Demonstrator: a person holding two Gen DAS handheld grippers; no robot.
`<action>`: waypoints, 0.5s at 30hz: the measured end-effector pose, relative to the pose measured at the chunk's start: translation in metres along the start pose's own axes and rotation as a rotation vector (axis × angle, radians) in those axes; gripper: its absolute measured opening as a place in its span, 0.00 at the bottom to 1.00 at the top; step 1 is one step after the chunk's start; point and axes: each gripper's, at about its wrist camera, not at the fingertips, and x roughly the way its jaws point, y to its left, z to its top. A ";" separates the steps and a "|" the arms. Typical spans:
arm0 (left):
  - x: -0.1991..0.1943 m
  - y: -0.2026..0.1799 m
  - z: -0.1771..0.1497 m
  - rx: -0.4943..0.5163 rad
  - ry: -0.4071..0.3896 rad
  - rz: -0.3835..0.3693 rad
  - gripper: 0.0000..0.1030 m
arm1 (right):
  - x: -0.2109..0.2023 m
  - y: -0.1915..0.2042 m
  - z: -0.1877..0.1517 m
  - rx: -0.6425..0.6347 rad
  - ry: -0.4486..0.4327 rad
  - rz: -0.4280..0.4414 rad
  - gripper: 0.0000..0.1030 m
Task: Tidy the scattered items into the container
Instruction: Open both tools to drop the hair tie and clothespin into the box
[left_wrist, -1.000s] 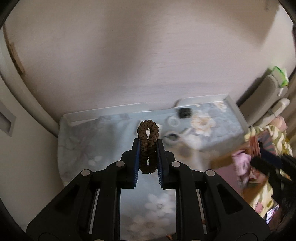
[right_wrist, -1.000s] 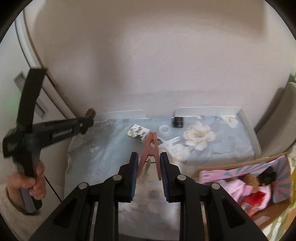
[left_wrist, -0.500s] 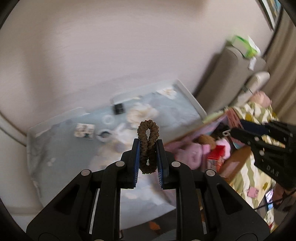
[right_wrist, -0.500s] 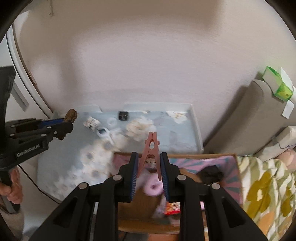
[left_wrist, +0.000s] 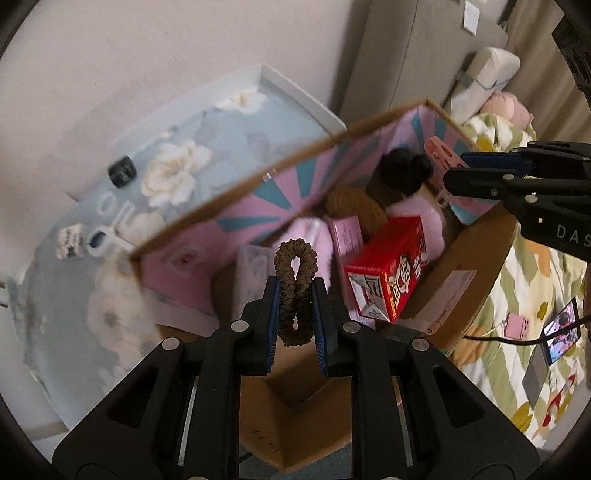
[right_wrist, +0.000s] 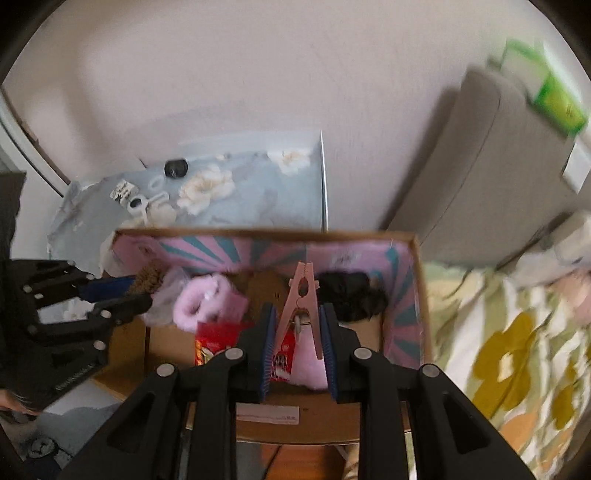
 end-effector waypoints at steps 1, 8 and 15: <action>0.001 0.000 -0.001 -0.001 0.004 0.002 0.14 | 0.004 -0.004 -0.003 0.009 0.009 0.015 0.21; -0.023 0.014 0.004 -0.085 -0.076 -0.143 1.00 | 0.018 -0.015 -0.007 0.023 0.062 0.059 0.31; -0.084 0.053 0.004 -0.123 -0.209 0.043 1.00 | -0.026 -0.024 0.001 0.043 -0.087 0.176 0.70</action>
